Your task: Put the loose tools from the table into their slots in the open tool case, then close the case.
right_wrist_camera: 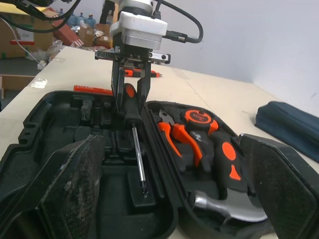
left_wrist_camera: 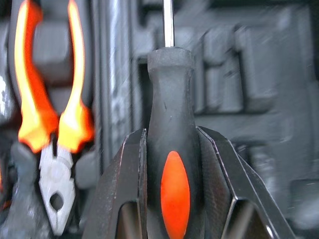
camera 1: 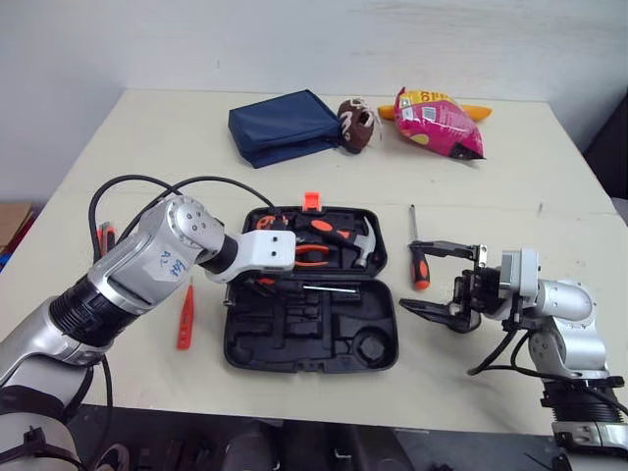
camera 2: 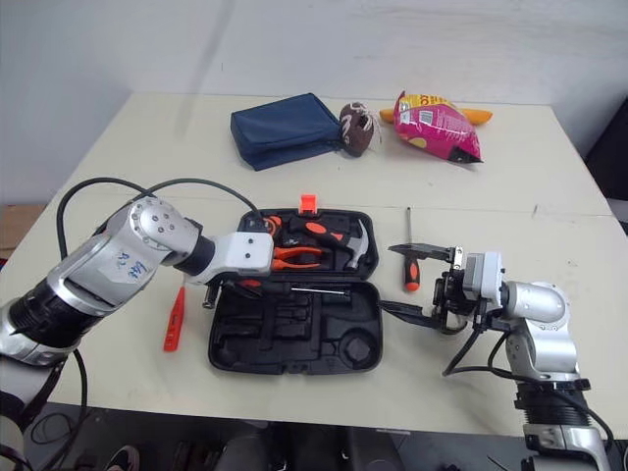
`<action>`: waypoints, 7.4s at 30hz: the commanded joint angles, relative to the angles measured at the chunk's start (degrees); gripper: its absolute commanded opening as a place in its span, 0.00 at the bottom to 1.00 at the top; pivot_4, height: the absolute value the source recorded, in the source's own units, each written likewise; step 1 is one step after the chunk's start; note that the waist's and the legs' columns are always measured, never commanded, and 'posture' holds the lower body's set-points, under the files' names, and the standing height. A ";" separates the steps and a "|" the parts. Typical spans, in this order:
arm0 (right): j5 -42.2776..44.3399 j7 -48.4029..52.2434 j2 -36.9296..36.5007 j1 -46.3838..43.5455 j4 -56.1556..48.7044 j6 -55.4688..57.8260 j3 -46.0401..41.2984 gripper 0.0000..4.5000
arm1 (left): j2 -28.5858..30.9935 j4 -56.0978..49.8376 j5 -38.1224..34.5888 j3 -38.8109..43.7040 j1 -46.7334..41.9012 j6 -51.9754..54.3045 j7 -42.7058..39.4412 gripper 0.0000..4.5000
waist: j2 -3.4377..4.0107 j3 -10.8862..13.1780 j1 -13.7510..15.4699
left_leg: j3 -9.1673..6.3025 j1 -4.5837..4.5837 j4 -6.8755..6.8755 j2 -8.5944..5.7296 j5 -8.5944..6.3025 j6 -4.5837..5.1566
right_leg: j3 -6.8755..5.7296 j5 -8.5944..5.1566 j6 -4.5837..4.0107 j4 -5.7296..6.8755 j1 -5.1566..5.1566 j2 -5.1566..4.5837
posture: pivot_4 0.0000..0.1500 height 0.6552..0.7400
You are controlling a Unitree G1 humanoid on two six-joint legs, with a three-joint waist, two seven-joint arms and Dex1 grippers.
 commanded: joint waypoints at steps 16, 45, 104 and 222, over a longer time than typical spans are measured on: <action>0.36 -2.49 -1.53 2.10 -4.51 -0.66 -1.32 1.00 | -2.95 2.83 8.36 0.04 1.85 -2.09 1.03 0.17 | 0.00 0.00 0.31 | -0.01 0.06 0.27 -0.02 -0.01 0.01 | 0.01 0.00 0.00 0.20 0.07 -0.05 | 1.00 1.00; 1.36 1.54 -0.61 4.34 0.61 -4.17 -1.90 1.00 | -9.31 -1.55 -2.00 21.96 12.27 -10.92 5.29 0.45 | 0.00 0.00 0.02 | -0.20 0.05 0.57 0.00 -0.06 0.05 | 0.05 -0.01 0.02 0.42 0.09 -0.02 | 1.00 1.00; -3.92 -25.05 -5.68 32.13 -7.02 1.98 -29.99 1.00 | -5.63 17.78 -18.64 75.52 58.94 -42.69 13.64 0.99 | -0.01 -0.41 0.20 | -0.12 0.87 -0.42 -0.03 -1.09 0.60 | 0.12 -0.24 0.33 -0.94 1.03 -0.09 | 1.00 1.00; -15.06 -22.44 -15.35 -27.13 -30.13 68.28 39.43 0.23 | -2.32 -19.93 -36.63 66.44 69.30 -22.47 6.81 1.00 | -0.05 -0.16 -1.70 | -0.04 -0.10 -0.29 -0.08 -0.95 0.50 | 0.22 -0.16 0.33 -0.92 0.00 -0.18 | 1.00 1.00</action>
